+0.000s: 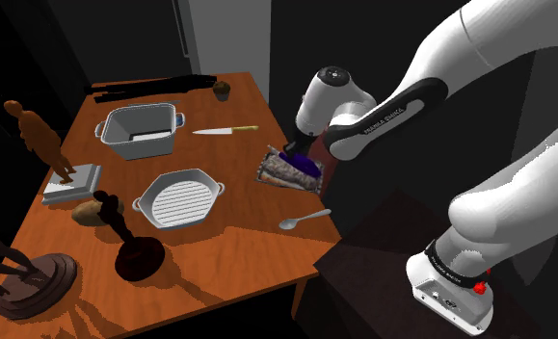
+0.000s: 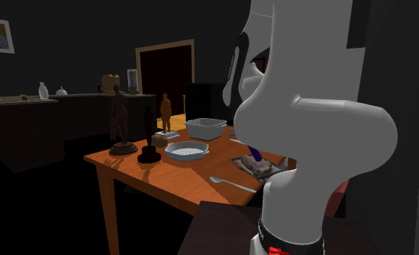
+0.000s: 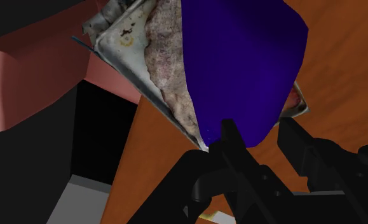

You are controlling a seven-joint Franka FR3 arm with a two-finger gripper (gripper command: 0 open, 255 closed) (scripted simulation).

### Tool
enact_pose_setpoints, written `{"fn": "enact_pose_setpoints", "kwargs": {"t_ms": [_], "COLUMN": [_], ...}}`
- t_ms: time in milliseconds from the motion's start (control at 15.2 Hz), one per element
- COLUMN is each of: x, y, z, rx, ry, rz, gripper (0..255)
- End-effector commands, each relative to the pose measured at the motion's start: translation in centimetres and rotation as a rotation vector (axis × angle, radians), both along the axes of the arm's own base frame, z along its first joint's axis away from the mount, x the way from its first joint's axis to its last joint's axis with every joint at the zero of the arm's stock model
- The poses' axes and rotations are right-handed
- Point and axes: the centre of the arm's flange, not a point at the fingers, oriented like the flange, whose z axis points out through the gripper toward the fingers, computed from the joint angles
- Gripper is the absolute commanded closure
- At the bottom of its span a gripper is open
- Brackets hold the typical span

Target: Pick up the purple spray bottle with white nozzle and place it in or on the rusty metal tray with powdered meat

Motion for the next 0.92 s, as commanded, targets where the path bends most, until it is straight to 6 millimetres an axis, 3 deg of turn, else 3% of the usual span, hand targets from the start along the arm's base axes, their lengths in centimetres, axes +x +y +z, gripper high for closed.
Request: {"fn": "enact_pose_setpoints", "kwargs": {"t_ms": [0, 528, 594, 858], "x": [0.0, 0.0, 0.04, 0.07], "y": [0.09, 0.09, 0.15, 0.15], "z": [-1.12, -1.5, -1.46, -1.42], "rx": [0.0, 0.0, 0.0, 0.0], "ry": [-0.001, -0.001, -0.001, -0.001], "rz": [0.001, 0.001, 0.001, 0.001], "gripper": [255, 255, 0, 0]}}
